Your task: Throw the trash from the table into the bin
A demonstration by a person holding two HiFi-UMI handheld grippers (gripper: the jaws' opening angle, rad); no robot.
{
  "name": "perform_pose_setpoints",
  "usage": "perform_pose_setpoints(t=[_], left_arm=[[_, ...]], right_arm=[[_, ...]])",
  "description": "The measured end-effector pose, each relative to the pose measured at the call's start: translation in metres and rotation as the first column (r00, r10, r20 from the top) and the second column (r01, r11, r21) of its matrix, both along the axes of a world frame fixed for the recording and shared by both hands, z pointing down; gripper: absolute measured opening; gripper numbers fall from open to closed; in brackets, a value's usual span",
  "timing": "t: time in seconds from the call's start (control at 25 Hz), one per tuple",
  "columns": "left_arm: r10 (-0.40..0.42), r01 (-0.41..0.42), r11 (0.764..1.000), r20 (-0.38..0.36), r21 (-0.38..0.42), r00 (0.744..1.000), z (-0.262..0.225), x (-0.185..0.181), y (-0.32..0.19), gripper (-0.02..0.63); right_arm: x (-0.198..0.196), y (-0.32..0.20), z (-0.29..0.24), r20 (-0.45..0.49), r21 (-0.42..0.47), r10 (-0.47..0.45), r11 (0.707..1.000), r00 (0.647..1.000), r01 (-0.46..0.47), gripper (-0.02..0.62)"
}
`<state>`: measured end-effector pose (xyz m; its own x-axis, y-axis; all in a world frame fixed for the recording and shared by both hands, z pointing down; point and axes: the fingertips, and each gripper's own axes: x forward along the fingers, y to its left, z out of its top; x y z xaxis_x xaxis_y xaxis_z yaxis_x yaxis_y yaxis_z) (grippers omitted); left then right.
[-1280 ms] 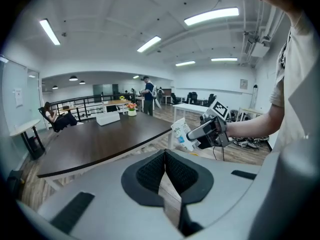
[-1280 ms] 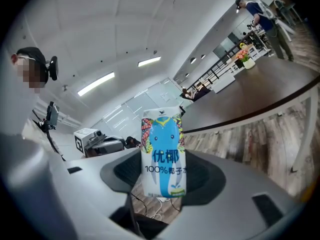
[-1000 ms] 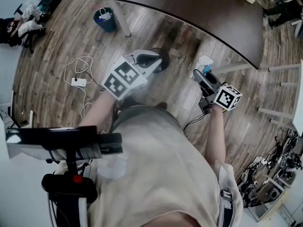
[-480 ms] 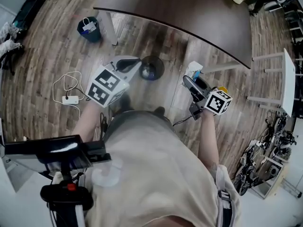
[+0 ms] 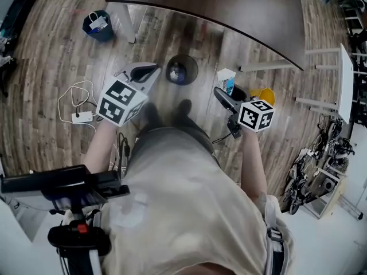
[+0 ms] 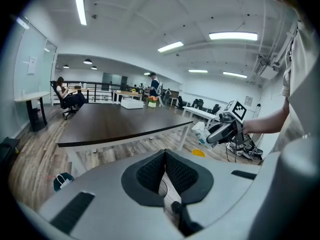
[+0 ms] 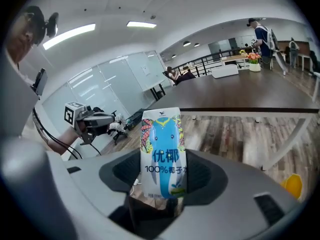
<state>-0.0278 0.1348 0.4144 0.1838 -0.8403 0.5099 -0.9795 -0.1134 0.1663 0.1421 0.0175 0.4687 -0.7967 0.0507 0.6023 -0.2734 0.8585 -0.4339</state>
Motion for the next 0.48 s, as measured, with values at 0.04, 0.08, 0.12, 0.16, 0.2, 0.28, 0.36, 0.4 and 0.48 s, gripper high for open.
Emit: perform_pose_setpoints(t=[0.04,0.08,0.12,0.16,0.2,0.28,0.36,0.4,0.48], left_arm=[[0.004,-0.004,1.0,-0.002,-0.003,1.0,0.0,0.001,-0.003,0.013],[0.006,-0.006,1.0,-0.004,-0.005,1.0,0.0,0.002,-0.006,0.012],[0.007,-0.007,1.0,-0.008,-0.008,1.0,0.001,0.002,-0.009,0.012],[0.006,-0.006,1.0,-0.01,-0.014,1.0,0.003,0.0,-0.013,0.012],[0.004,-0.005,1.0,-0.011,-0.022,1.0,0.007,-0.005,-0.018,0.012],[0.006,-0.006,0.999,-0.003,-0.047,1.0,0.015,-0.017,-0.03,0.013],[0.009,-0.009,0.997,0.007,-0.073,1.0,0.019,-0.025,-0.043,0.012],[0.01,-0.009,0.996,0.011,-0.084,1.0,0.019,-0.027,-0.051,0.013],[0.004,-0.001,0.995,0.029,-0.103,1.0,0.02,-0.035,-0.072,0.013]], right_arm=[[0.0,-0.002,0.003,-0.019,0.008,-0.005,1.0,1.0,0.005,0.253],[0.0,-0.005,0.006,-0.035,0.013,-0.01,1.0,0.999,0.01,0.253],[0.0,-0.007,0.011,-0.046,0.011,-0.018,1.0,0.999,0.019,0.253],[-0.004,-0.008,0.018,-0.055,0.002,-0.034,0.999,0.998,0.034,0.253],[-0.01,-0.01,0.028,-0.067,-0.009,-0.059,0.998,0.996,0.058,0.253],[-0.023,-0.015,0.053,-0.116,-0.016,-0.119,0.993,0.986,0.118,0.253],[-0.032,-0.025,0.076,-0.183,-0.001,-0.175,0.984,0.968,0.177,0.253],[-0.035,-0.031,0.086,-0.21,0.008,-0.2,0.978,0.957,0.206,0.253],[-0.044,-0.044,0.104,-0.242,0.022,-0.245,0.966,0.939,0.257,0.253]])
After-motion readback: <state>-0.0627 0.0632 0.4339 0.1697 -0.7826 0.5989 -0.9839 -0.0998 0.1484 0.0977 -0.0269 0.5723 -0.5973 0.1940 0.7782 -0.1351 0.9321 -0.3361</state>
